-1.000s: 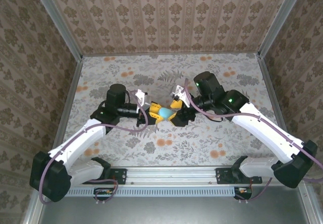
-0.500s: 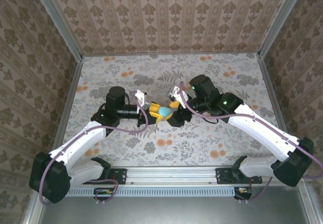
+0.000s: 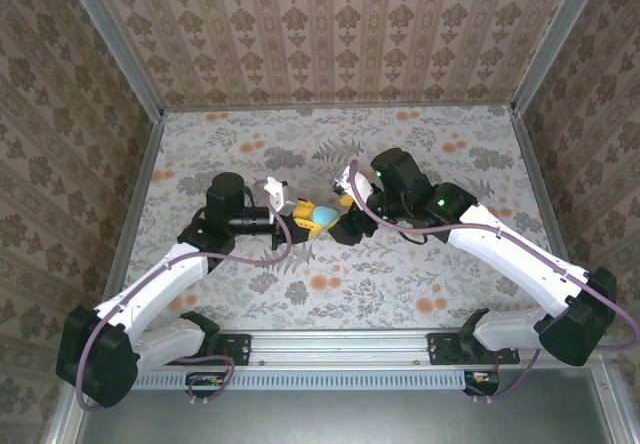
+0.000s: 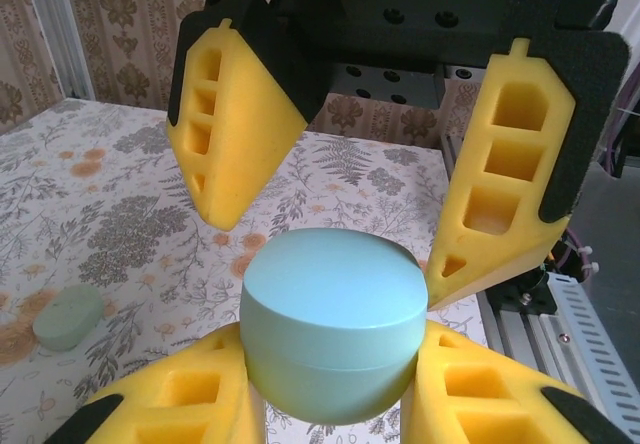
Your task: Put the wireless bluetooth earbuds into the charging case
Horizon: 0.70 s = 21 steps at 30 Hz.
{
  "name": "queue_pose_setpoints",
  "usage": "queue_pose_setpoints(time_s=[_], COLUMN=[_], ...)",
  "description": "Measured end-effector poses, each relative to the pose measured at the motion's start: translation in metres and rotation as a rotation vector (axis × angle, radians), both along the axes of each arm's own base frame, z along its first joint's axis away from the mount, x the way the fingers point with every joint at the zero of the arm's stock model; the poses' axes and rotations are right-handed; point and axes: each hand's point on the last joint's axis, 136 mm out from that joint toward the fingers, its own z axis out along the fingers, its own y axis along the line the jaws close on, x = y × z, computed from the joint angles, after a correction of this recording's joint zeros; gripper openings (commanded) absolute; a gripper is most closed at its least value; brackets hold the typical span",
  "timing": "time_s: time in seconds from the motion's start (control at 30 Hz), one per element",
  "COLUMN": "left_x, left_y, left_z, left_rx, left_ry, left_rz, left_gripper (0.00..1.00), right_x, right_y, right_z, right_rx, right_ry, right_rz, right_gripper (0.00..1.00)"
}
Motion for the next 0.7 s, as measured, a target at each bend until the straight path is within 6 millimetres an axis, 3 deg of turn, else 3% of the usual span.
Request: queue_pose_setpoints(time_s=[0.43,0.7], left_x=[0.004,-0.004], left_y=[0.005,0.008], left_z=[-0.008,0.002], left_rx=[0.014,-0.009], left_ry=[0.0,-0.023], left_rz=[0.052,0.04], left_gripper=[0.29,0.29], right_x=[0.017,0.036], right_y=[-0.01,-0.025], right_z=[0.009,0.014], right_rx=[0.025,0.042], right_ry=[-0.011,-0.015], right_rz=[-0.094,-0.203], right_gripper=[0.77,0.77])
